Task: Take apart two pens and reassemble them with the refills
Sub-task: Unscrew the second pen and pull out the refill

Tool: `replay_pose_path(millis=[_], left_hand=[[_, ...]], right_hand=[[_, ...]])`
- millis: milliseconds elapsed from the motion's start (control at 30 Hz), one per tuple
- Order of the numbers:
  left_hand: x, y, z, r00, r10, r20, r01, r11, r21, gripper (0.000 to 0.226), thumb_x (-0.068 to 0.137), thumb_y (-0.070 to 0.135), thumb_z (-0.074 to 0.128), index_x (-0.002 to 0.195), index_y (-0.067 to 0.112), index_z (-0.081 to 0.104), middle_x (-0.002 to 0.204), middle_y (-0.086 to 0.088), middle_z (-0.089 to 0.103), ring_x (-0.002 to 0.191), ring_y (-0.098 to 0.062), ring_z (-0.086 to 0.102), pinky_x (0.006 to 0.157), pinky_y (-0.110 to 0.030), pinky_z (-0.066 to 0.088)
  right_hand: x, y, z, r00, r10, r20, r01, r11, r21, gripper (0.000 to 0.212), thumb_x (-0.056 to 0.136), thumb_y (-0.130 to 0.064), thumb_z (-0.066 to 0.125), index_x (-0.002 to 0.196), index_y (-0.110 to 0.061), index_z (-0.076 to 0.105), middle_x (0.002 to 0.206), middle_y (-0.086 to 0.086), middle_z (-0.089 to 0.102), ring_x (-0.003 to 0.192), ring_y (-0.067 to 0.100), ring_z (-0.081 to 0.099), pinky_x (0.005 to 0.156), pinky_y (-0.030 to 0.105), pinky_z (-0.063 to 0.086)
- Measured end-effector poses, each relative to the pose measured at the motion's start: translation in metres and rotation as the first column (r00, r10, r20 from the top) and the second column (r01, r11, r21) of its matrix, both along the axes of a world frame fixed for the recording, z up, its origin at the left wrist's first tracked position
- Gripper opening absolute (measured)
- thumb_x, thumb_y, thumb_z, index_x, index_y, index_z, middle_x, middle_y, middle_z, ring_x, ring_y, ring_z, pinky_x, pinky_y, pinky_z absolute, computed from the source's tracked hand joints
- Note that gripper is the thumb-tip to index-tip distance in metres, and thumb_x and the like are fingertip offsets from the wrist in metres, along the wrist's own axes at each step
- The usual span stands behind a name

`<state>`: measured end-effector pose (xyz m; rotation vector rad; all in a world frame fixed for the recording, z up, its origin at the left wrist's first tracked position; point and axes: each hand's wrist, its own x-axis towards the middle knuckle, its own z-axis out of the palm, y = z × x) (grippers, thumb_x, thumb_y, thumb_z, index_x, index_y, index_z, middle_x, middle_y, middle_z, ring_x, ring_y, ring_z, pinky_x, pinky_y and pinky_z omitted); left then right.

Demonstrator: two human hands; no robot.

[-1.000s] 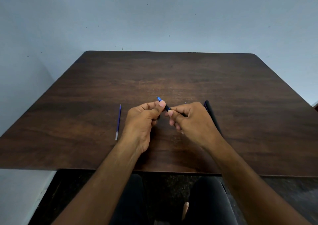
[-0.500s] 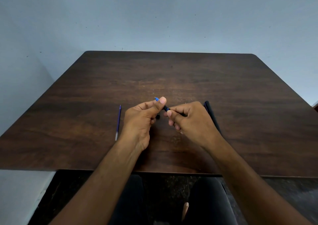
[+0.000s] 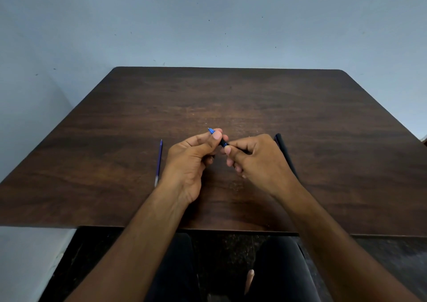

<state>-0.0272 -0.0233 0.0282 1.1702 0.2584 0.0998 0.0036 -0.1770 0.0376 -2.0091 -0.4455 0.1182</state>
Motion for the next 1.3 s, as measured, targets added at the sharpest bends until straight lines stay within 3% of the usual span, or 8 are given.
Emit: replay_pose_path(millis=[133, 267, 400, 500, 700, 867, 1200, 1300], left_hand=[[0.0019, -0.0036, 0.0027, 0.992, 0.121, -0.042, -0.122, 0.993, -0.003, 0.041, 0.053, 0.037, 0.090, 0.080, 0.009, 0.076, 0.080, -0.009, 0.065, 0.061, -0.010, 0.045, 0.057, -0.023, 0.038], [0.0033, -0.0076, 0.0039, 0.989, 0.132, -0.063, -0.132, 0.991, -0.004, 0.039, 0.055, 0.039, 0.088, 0.074, 0.013, 0.067, 0.064, -0.002, 0.056, 0.057, -0.008, 0.045, 0.057, -0.023, 0.039], [0.0004, -0.0027, 0.0051, 0.999, -0.028, -0.039, 0.029, 0.999, 0.020, 0.028, 0.075, 0.040, 0.079, 0.090, 0.016, 0.077, 0.086, -0.001, 0.073, 0.072, -0.007, 0.056, 0.073, -0.027, 0.040], [-0.0019, 0.0002, 0.0031, 0.996, -0.080, 0.030, 0.080, 0.997, 0.001, 0.022, 0.090, 0.021, 0.066, 0.109, 0.013, 0.075, 0.109, -0.004, 0.076, 0.076, -0.004, 0.064, 0.073, -0.026, 0.039], [-0.0026, -0.0025, 0.0013, 0.995, 0.098, 0.009, -0.098, 0.995, 0.020, 0.029, 0.066, 0.029, 0.083, 0.088, 0.012, 0.080, 0.092, -0.005, 0.077, 0.073, -0.009, 0.057, 0.067, -0.025, 0.039], [-0.0002, -0.0049, 0.0011, 0.981, 0.188, -0.039, -0.187, 0.982, 0.024, 0.045, 0.050, 0.039, 0.090, 0.082, 0.011, 0.078, 0.062, 0.005, 0.061, 0.066, -0.011, 0.048, 0.065, -0.026, 0.041], [-0.0004, -0.0045, 0.0025, 0.989, 0.142, -0.039, -0.141, 0.990, 0.013, 0.039, 0.059, 0.043, 0.086, 0.083, 0.015, 0.075, 0.071, 0.001, 0.060, 0.065, -0.009, 0.047, 0.065, -0.025, 0.040], [-0.0030, -0.0019, 0.0025, 0.998, 0.057, -0.010, -0.057, 0.998, 0.036, 0.032, 0.075, 0.043, 0.077, 0.093, 0.017, 0.078, 0.096, 0.001, 0.075, 0.080, -0.011, 0.051, 0.075, -0.028, 0.041]], right_hand=[[-0.0018, 0.0017, -0.0017, 1.000, 0.016, -0.025, -0.015, 0.999, 0.039, 0.026, 0.098, -0.029, 0.063, 0.084, -0.012, 0.077, 0.069, 0.020, 0.071, 0.053, 0.023, 0.053, 0.054, 0.039, 0.047], [-0.0021, 0.0026, -0.0008, 0.999, 0.033, -0.029, -0.031, 0.998, 0.053, 0.027, 0.098, -0.029, 0.062, 0.084, -0.010, 0.077, 0.070, 0.023, 0.070, 0.053, 0.025, 0.052, 0.053, 0.039, 0.046], [-0.0005, -0.0001, 0.0005, 0.999, 0.017, -0.030, -0.016, 0.999, 0.031, 0.026, 0.099, -0.026, 0.061, 0.085, -0.011, 0.077, 0.071, 0.022, 0.070, 0.054, 0.025, 0.053, 0.054, 0.039, 0.047], [-0.0003, -0.0023, 0.0014, 1.000, 0.000, -0.011, 0.000, 1.000, 0.012, 0.026, 0.100, -0.025, 0.061, 0.085, -0.012, 0.078, 0.069, 0.017, 0.071, 0.055, 0.022, 0.055, 0.055, 0.042, 0.052], [-0.0029, 0.0016, 0.0010, 0.999, 0.004, -0.044, -0.002, 1.000, 0.026, 0.026, 0.099, -0.026, 0.063, 0.085, -0.010, 0.078, 0.072, 0.021, 0.072, 0.056, 0.023, 0.054, 0.056, 0.043, 0.050], [-0.0027, 0.0016, 0.0014, 0.998, 0.021, -0.062, -0.018, 0.999, 0.052, 0.026, 0.098, -0.026, 0.064, 0.083, -0.010, 0.078, 0.070, 0.018, 0.073, 0.052, 0.016, 0.057, 0.056, 0.036, 0.049], [-0.0024, 0.0012, 0.0008, 0.999, 0.014, -0.036, -0.013, 0.999, 0.044, 0.025, 0.098, -0.028, 0.065, 0.082, -0.014, 0.078, 0.067, 0.009, 0.073, 0.051, 0.007, 0.058, 0.055, 0.029, 0.050], [-0.0021, 0.0004, 0.0002, 0.999, 0.007, -0.034, -0.006, 0.999, 0.031, 0.026, 0.098, -0.029, 0.064, 0.081, -0.014, 0.077, 0.068, 0.011, 0.073, 0.053, 0.013, 0.059, 0.056, 0.034, 0.051]])
